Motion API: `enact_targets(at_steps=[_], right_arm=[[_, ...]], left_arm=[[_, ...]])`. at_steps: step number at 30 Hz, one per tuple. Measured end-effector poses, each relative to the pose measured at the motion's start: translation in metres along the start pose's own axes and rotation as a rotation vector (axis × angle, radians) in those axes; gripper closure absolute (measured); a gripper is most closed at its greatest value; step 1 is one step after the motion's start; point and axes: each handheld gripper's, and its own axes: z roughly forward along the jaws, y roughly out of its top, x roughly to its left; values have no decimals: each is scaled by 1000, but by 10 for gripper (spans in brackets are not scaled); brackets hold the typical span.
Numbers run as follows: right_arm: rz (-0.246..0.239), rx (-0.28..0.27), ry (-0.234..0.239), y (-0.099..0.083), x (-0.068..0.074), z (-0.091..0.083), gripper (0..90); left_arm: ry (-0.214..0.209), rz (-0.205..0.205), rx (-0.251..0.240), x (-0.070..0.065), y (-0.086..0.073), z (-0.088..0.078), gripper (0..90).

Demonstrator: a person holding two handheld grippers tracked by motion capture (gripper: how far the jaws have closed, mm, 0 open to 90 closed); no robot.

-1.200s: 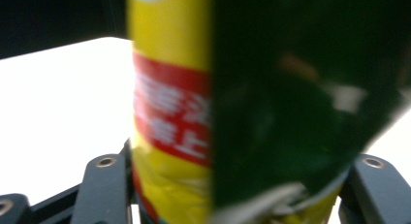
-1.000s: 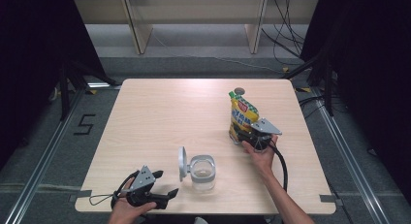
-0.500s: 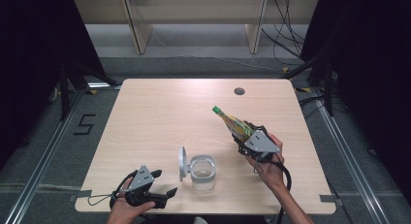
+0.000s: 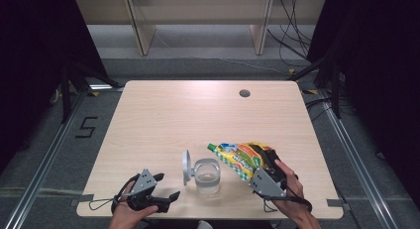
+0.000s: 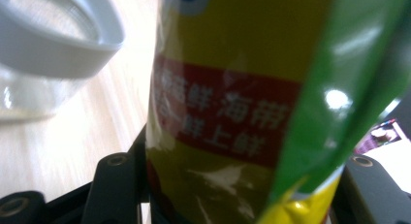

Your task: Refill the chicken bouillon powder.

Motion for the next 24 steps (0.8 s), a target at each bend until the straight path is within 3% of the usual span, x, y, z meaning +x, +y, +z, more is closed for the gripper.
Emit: enact_targets(at_steps=[1,2,4,5,7,8,12,13,14,15,16,18,19,20,21,22,24], right_arm=[[-32,4,-2,1,1,-2,434],[-31,19,-7,1,4,-4,435],[-130,33,-30,3,7,-6,435],[-204,44,-35,5,8,-6,435],[-225,63,-27,6,15,-7,435],[-260,77,-28,7,17,-8,436],[-464,115,-73,11,22,-8,445],[-475,123,-78,11,23,-9,447],[-552,125,-75,14,19,-9,450],[-476,139,-83,10,24,-10,450],[-547,149,-92,12,23,-10,451],[-634,152,-97,15,22,-10,451],[-606,143,-101,11,25,-9,451],[-627,169,-102,12,25,-10,451],[-656,158,-98,12,25,-8,452],[-721,134,-102,14,24,-8,452],[-713,134,-110,13,24,-8,452]], left_arm=[[2,-1,-1,0,0,0,159],[4,-21,0,-1,0,0,159],[5,-22,0,-1,0,0,159],[5,-22,0,-1,0,0,159],[7,-15,5,-1,0,0,159],[6,-13,6,-1,0,0,159],[6,2,-2,0,0,0,159],[6,2,-2,0,0,-1,159],[6,2,-4,0,0,0,159],[8,8,1,0,0,0,159],[6,6,-6,0,0,0,159],[8,8,1,0,0,0,159],[9,7,1,0,0,0,159],[9,8,1,0,0,0,159],[11,-12,6,-1,-1,0,159],[16,-11,7,0,-1,0,159],[19,7,7,2,-1,0,159]])
